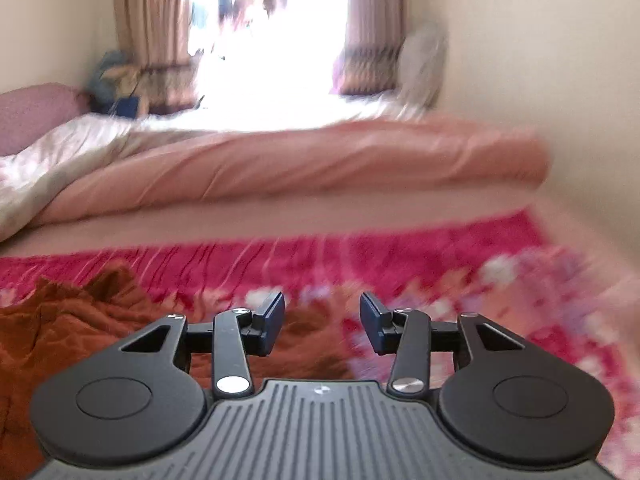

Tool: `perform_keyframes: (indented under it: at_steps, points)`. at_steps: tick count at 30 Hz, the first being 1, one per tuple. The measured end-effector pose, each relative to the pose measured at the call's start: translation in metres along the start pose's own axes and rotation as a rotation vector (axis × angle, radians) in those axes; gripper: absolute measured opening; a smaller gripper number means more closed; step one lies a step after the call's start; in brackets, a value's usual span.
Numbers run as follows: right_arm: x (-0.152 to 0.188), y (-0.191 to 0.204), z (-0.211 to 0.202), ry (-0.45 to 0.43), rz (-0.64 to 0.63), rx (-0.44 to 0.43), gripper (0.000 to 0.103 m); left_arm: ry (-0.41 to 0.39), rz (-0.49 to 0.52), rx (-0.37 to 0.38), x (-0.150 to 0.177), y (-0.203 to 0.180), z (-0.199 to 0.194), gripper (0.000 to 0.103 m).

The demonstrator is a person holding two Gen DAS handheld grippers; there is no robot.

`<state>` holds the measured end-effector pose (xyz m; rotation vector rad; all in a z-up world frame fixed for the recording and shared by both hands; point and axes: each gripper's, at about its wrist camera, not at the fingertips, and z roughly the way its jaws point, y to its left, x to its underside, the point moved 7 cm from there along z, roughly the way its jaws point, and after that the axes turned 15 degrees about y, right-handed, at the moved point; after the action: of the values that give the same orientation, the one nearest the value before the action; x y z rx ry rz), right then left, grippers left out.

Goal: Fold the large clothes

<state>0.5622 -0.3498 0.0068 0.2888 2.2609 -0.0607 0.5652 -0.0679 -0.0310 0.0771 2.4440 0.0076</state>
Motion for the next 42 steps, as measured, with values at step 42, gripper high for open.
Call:
perform_keyframes:
  at_steps: [42]
  points:
    - [0.139,0.166,0.0,0.038,-0.072,-0.315,0.046,-0.079,-0.072,-0.135,0.081,-0.007,0.045,0.081]
